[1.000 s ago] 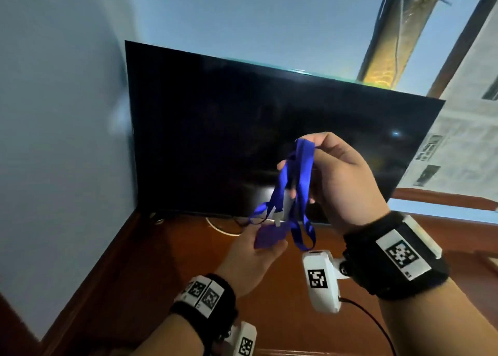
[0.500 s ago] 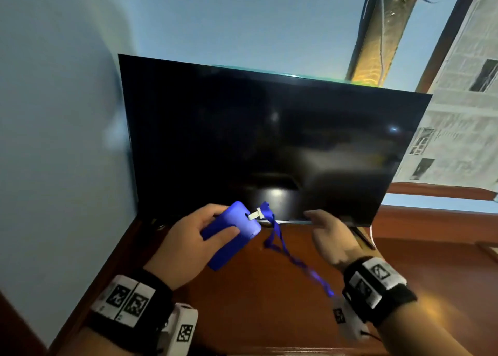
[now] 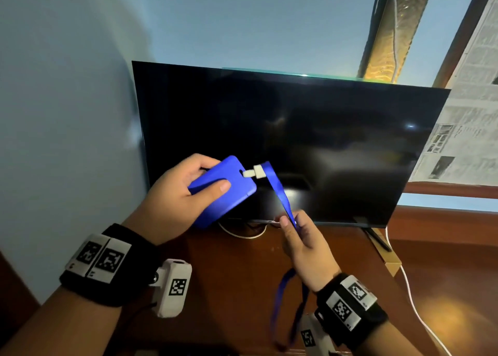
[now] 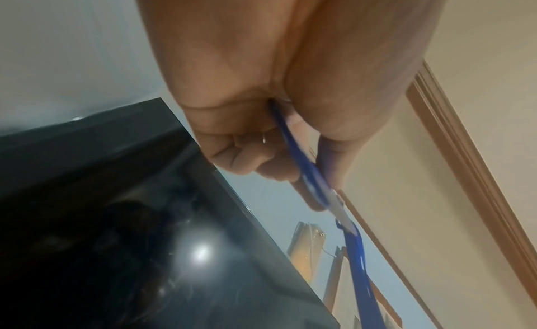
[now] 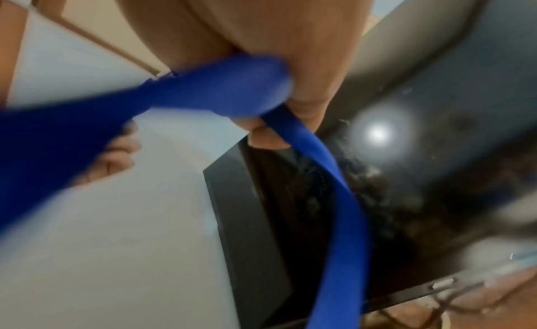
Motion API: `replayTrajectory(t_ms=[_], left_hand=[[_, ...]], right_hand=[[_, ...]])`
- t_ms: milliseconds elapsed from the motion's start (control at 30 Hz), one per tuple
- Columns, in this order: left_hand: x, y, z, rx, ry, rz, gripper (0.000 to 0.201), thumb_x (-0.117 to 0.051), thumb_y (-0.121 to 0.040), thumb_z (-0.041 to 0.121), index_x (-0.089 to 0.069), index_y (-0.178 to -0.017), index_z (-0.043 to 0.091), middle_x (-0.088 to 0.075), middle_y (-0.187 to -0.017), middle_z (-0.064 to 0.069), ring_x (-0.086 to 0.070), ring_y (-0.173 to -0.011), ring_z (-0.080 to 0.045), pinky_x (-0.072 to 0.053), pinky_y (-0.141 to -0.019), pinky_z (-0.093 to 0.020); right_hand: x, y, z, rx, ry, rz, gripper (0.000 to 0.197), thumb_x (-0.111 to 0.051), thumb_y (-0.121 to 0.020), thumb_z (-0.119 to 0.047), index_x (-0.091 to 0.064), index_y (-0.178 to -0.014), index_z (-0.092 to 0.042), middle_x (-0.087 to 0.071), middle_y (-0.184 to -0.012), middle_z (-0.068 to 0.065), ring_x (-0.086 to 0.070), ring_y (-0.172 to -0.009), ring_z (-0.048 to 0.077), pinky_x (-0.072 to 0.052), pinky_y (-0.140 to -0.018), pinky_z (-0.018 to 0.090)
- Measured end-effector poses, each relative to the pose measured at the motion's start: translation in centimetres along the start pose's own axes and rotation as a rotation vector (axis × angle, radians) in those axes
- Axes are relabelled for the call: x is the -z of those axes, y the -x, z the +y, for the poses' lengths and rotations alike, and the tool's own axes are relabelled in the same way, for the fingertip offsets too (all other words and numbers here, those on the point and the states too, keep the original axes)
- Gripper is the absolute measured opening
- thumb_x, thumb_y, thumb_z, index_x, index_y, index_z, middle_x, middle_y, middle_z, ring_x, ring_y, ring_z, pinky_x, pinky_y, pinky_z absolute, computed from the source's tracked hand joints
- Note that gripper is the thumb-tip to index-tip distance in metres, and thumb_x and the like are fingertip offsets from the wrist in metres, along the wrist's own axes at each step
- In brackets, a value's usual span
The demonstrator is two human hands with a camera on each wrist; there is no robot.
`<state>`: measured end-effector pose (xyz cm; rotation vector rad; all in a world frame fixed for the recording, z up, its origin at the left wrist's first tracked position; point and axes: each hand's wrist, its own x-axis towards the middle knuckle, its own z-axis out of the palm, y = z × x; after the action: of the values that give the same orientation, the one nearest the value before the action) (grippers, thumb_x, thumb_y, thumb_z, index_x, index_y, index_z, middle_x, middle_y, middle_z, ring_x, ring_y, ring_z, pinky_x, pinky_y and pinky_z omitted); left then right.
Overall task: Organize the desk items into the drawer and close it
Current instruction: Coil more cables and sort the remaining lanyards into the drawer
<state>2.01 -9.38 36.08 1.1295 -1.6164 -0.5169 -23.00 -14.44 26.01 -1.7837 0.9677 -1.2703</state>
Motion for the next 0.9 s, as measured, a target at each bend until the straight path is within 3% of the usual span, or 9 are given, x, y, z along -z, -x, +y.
replayTrajectory(t_ms=[100, 200, 300, 367, 500, 633, 800, 867, 900], left_hand=[[0.7, -0.7, -0.6, 0.035, 0.044, 0.135, 0.016, -0.075, -0.095, 0.02, -0.066, -0.109, 0.019, -0.079, -0.098, -0.002, -0.075, -0.089, -0.022, -0.055, -0.083, -0.036], [0.7, -1.4, -1.1, -0.009, -0.058, 0.189, 0.02, -0.08, -0.091, 0.022, -0.074, -0.11, 0.027, -0.078, -0.1, 0.009, -0.073, -0.091, -0.009, -0.056, -0.083, -0.023], [-0.5, -2.1, -2.5, -0.047, -0.231, 0.061, 0.023, -0.08, -0.09, 0.024, -0.077, -0.112, 0.03, -0.077, -0.106, 0.018, -0.071, -0.101, -0.003, -0.054, -0.093, -0.026], [-1.5, -2.1, -4.1, -0.048, -0.347, -0.103, 0.023, -0.079, -0.091, 0.029, -0.076, -0.113, 0.032, -0.075, -0.107, 0.021, -0.07, -0.103, 0.0, -0.054, -0.097, -0.033], [-3.9, 0.3, -5.8, 0.129, -0.329, -0.478, 0.021, -0.073, -0.095, 0.026, -0.073, -0.112, 0.039, -0.075, -0.105, 0.014, -0.069, -0.099, 0.002, -0.056, -0.092, -0.028], [-5.4, 3.8, -5.0, 0.249, -0.163, -0.645, 0.014, -0.076, -0.093, 0.029, -0.076, -0.103, 0.038, -0.076, -0.103, 0.015, -0.071, -0.097, -0.001, -0.058, -0.093, -0.029], [-5.0, 4.6, -2.7, 0.122, 0.157, -0.468, 0.014, -0.081, -0.086, 0.012, -0.08, -0.097, 0.019, -0.079, -0.098, -0.004, -0.075, -0.094, -0.02, -0.061, -0.087, -0.031], [-4.4, 3.8, -2.2, 0.042, 0.204, -0.296, 0.013, -0.08, -0.084, 0.017, -0.079, -0.094, 0.025, -0.079, -0.095, -0.002, -0.074, -0.089, -0.014, -0.058, -0.083, -0.026], [-4.0, 3.3, -2.0, -0.007, 0.158, -0.223, 0.012, -0.079, -0.084, 0.021, -0.077, -0.093, 0.028, -0.078, -0.094, 0.002, -0.073, -0.087, -0.009, -0.056, -0.082, -0.022]], right_hand=[[-0.2, 1.3, 0.9, 0.022, 0.229, -0.06, 0.02, -0.041, -0.099, -0.055, -0.049, -0.097, -0.037, -0.049, -0.063, -0.009, -0.047, -0.052, 0.011, -0.048, -0.056, 0.044], [-1.6, 2.5, 0.8, 0.046, 0.482, -0.281, 0.031, -0.027, -0.103, -0.058, -0.043, -0.106, -0.032, -0.062, -0.072, -0.001, -0.058, -0.061, 0.019, -0.048, -0.061, 0.047], [-3.2, 3.4, -0.8, 0.137, 0.725, -0.528, 0.025, -0.031, -0.107, -0.051, -0.039, -0.096, -0.03, -0.065, -0.082, 0.002, -0.061, -0.075, 0.03, -0.04, -0.062, 0.038], [-3.5, 3.2, -3.1, 0.288, 0.771, -0.585, 0.031, -0.034, -0.106, -0.051, -0.037, -0.085, -0.03, -0.062, -0.079, 0.002, -0.059, -0.075, 0.029, -0.039, -0.062, 0.038], [-1.5, 0.7, -7.1, 0.419, 0.646, -0.468, 0.036, -0.039, -0.106, -0.048, -0.057, -0.088, -0.023, -0.061, -0.074, -0.005, -0.06, -0.068, 0.017, -0.048, -0.064, 0.038], [1.6, -2.5, -7.7, 0.318, 0.467, -0.205, 0.034, -0.047, -0.106, -0.044, -0.059, -0.082, -0.022, -0.06, -0.065, -0.005, -0.06, -0.06, 0.012, -0.049, -0.062, 0.035], [2.7, -3.7, -3.5, 0.123, 0.471, -0.211, 0.034, -0.048, -0.105, -0.045, -0.054, -0.083, -0.02, -0.057, -0.067, -0.003, -0.055, -0.063, 0.012, -0.049, -0.066, 0.039], [1.9, -2.6, -1.6, 0.067, 0.458, -0.314, 0.033, -0.047, -0.102, -0.05, -0.054, -0.087, -0.022, -0.065, -0.076, -0.002, -0.061, -0.072, 0.012, -0.052, -0.073, 0.04], [1.3, -1.7, -1.0, 0.052, 0.438, -0.355, 0.029, -0.046, -0.1, -0.049, -0.054, -0.089, -0.025, -0.068, -0.079, -0.011, -0.062, -0.074, 0.003, -0.053, -0.075, 0.035]])
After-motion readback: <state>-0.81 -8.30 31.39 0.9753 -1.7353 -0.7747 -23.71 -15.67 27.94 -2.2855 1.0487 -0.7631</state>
